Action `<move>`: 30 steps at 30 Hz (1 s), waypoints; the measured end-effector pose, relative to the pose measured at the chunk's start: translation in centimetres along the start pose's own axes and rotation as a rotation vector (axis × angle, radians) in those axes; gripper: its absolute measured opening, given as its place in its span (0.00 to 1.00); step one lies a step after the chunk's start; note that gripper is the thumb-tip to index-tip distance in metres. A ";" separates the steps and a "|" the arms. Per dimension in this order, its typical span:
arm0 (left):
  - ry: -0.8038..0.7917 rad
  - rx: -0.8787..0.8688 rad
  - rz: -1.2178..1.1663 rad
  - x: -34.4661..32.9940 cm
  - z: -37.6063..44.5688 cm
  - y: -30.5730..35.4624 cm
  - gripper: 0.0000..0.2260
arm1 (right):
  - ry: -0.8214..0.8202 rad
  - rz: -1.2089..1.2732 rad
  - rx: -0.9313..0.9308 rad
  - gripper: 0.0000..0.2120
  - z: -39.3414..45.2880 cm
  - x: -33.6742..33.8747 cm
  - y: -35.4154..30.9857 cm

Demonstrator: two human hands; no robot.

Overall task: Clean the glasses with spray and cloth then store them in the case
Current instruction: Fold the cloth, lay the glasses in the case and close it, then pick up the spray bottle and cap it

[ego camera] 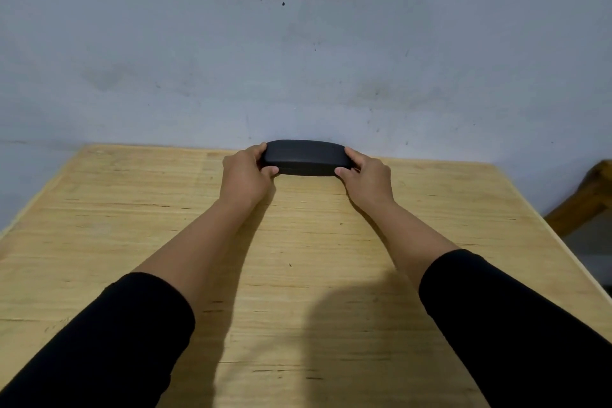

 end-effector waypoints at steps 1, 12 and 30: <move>-0.023 -0.004 0.022 0.1 0.1 0.1 0.23 | -0.017 -0.046 0.010 0.24 0.0 0.0 -0.2; -0.048 -0.033 0.487 0.6 -4.0 3.2 0.10 | -0.121 -0.638 0.137 0.22 -3.7 0.6 -2.0; 0.172 -0.549 0.663 4.0 -16.1 16.9 0.15 | 0.163 -0.801 0.401 0.21 -15.9 10.4 -8.0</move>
Point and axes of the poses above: each hand's wrist, its own z-axis towards the middle knuckle, its own x-axis out of the back of the hand, y = z × x, the point moved 9 cm from there along z, towards the middle knuckle, and after that the axes turned 4 degrees about -y, right-handed, at the moved point
